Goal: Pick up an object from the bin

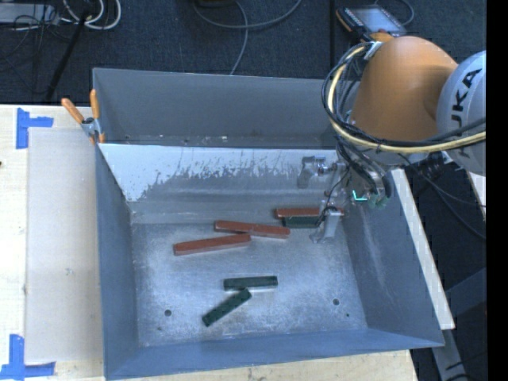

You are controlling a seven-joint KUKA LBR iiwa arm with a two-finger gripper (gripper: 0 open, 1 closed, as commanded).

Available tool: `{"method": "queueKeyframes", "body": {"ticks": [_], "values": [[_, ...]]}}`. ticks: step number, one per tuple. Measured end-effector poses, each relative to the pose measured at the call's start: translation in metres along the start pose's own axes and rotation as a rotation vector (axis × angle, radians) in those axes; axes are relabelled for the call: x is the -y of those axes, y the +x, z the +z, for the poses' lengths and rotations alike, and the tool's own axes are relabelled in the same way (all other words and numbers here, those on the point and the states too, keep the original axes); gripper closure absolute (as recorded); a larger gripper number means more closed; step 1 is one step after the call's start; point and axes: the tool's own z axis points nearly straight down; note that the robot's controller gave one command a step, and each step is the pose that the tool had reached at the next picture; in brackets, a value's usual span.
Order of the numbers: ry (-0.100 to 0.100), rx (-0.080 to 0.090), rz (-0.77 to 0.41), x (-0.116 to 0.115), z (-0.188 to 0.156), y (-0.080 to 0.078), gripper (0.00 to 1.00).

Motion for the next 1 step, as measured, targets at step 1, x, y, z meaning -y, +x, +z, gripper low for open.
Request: {"method": "queueKeyframes", "body": {"ticks": [1], "values": [[-0.001, 0.004, 0.069, -0.0097, 0.0365, 0.0075, 0.00]]}}
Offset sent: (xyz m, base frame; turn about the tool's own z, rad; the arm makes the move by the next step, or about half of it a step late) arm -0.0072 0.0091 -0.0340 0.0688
